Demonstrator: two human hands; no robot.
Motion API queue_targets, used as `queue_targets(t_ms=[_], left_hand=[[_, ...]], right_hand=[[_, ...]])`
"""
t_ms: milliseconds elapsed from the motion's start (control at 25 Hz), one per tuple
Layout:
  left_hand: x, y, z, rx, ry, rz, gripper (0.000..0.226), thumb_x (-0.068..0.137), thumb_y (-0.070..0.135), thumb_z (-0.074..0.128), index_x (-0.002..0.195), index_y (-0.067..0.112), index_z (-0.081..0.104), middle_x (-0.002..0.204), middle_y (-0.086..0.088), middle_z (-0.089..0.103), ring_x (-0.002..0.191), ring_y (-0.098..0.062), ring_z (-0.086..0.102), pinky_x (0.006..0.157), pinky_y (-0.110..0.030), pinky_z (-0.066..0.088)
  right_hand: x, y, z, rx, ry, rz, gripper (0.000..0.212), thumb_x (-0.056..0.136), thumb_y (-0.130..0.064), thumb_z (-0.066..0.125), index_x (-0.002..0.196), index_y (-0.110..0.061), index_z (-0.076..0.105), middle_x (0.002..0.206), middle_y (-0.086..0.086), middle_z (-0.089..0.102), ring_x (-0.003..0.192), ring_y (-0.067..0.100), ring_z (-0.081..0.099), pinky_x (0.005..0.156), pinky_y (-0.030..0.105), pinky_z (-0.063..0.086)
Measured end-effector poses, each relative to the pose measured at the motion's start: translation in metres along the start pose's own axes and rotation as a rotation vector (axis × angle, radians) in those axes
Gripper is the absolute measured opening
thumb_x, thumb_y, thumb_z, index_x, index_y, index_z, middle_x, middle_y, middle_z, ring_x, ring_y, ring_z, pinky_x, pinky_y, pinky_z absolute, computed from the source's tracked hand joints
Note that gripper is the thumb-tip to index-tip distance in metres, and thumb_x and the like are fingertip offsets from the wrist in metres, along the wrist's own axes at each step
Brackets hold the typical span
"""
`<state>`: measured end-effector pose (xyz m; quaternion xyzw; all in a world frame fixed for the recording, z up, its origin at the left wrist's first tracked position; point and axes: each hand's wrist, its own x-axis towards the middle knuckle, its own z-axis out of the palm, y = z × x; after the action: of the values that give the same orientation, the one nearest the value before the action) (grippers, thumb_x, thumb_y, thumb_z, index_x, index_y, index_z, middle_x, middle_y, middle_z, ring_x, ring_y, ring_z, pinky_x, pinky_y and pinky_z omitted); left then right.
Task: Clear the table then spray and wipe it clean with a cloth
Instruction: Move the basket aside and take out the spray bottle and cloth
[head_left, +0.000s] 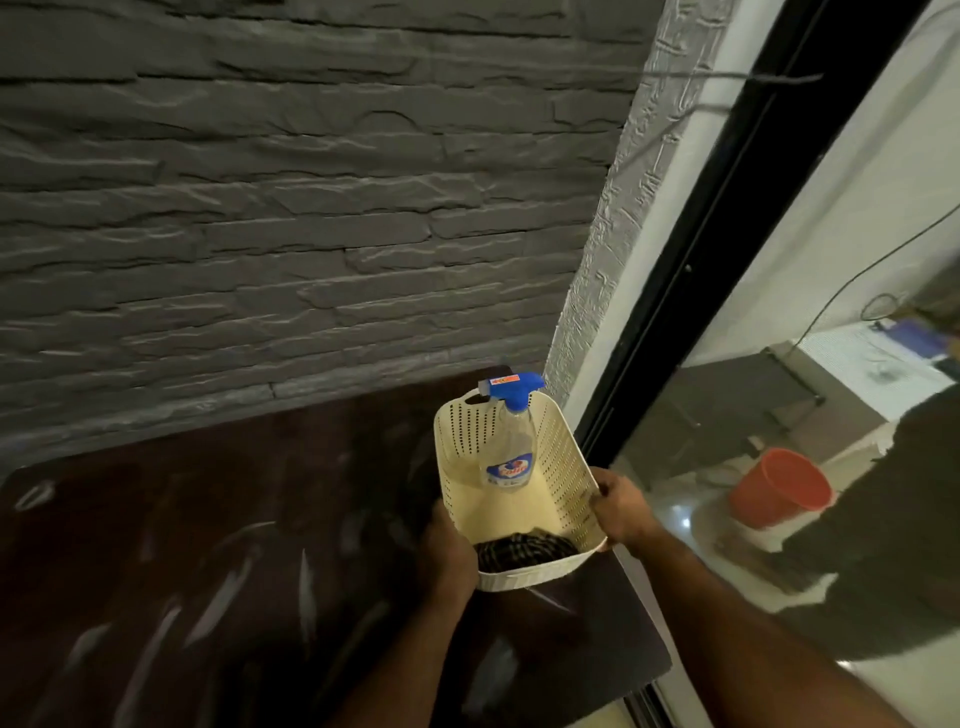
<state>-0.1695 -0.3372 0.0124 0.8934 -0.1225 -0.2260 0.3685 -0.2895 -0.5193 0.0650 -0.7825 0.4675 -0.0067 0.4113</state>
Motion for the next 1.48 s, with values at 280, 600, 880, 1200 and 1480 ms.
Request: queue_targets(t_ms=[280, 600, 880, 1200, 1480], left_hand=[[-0.018, -0.003, 0.026, 0.005, 0.014, -0.018, 0.05, 0.097, 0.013, 0.041, 0.146, 0.019, 0.032, 0.145, -0.006, 0.045, 0.131, -0.023, 0.044, 0.105, -0.033, 0.037], [-0.014, -0.002, 0.016, -0.022, -0.06, 0.003, 0.059, 0.086, 0.015, 0.061, 0.14, 0.018, 0.036, 0.14, -0.007, 0.047, 0.127, -0.024, 0.046, 0.102, -0.039, 0.042], [-0.014, 0.035, -0.013, 0.321, -0.032, 0.455, 0.024, 0.093, 0.023, 0.053, 0.116, 0.025, 0.061, 0.116, 0.003, 0.058, 0.108, -0.015, 0.055, 0.088, -0.028, 0.047], [0.014, 0.037, 0.051, 0.666, -0.477, 0.442, 0.045, 0.086, 0.017, 0.066, 0.127, 0.008, 0.049, 0.131, -0.015, 0.05, 0.12, -0.032, 0.049, 0.102, -0.042, 0.04], [0.027, 0.03, 0.094, 0.919, -0.479, 0.311, 0.043, 0.093, 0.02, 0.057, 0.132, 0.007, 0.045, 0.135, -0.017, 0.047, 0.122, -0.035, 0.046, 0.103, -0.047, 0.036]], right_hand=[[0.012, 0.026, -0.003, 0.007, -0.023, -0.002, 0.039, 0.093, -0.001, 0.046, 0.121, -0.017, 0.067, 0.11, 0.006, 0.071, 0.095, 0.021, 0.068, 0.079, 0.036, 0.059], [0.023, 0.01, -0.007, -0.237, 0.099, -0.04, 0.041, 0.09, -0.016, 0.056, 0.13, -0.013, 0.057, 0.118, 0.012, 0.068, 0.106, 0.029, 0.064, 0.085, 0.035, 0.054], [0.037, -0.069, 0.008, 0.102, 0.016, -0.255, 0.064, 0.079, -0.016, 0.078, 0.135, -0.019, 0.047, 0.118, -0.006, 0.057, 0.106, 0.015, 0.06, 0.085, 0.037, 0.057], [0.069, -0.078, 0.024, 0.196, -0.134, -0.174, 0.036, 0.086, -0.008, 0.069, 0.119, -0.014, 0.058, 0.104, -0.002, 0.066, 0.104, 0.021, 0.065, 0.089, 0.039, 0.055], [0.065, -0.07, 0.019, 0.152, -0.166, -0.255, 0.032, 0.087, -0.007, 0.068, 0.118, -0.011, 0.06, 0.107, -0.002, 0.066, 0.102, 0.014, 0.062, 0.092, 0.036, 0.053]])
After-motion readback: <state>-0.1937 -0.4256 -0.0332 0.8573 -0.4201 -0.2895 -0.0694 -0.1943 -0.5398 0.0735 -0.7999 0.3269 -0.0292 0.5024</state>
